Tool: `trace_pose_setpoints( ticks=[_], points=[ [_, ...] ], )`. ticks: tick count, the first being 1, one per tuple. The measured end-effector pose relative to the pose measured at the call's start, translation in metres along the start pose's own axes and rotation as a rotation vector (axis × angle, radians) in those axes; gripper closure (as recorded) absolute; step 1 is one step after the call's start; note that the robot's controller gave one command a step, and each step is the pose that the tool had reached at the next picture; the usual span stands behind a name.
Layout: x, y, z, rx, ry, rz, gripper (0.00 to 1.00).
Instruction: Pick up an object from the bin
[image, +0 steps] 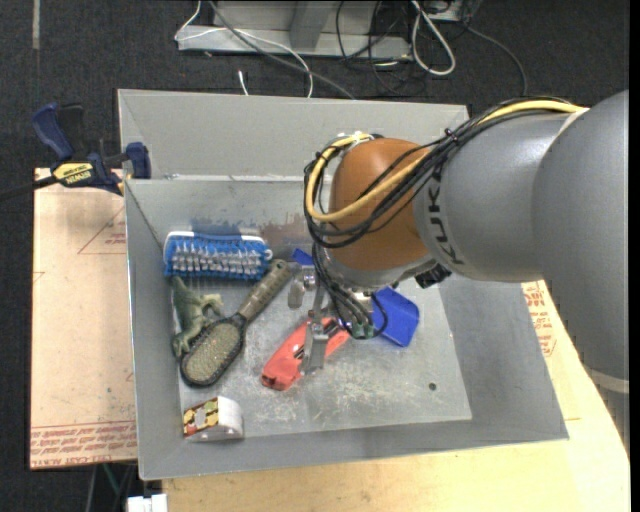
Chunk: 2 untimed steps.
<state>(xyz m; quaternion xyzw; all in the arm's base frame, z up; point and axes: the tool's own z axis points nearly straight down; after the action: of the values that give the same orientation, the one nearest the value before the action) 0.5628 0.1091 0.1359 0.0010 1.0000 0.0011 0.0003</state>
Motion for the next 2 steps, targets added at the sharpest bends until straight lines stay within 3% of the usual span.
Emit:
trace_pose_setpoints(
  ticks=[1,2],
  points=[
    [0.000,0.000,0.000,0.000,0.000,0.000,0.00],
    [-0.001,-0.035,0.045,0.000,0.001,-0.189,0.00]
  ],
)
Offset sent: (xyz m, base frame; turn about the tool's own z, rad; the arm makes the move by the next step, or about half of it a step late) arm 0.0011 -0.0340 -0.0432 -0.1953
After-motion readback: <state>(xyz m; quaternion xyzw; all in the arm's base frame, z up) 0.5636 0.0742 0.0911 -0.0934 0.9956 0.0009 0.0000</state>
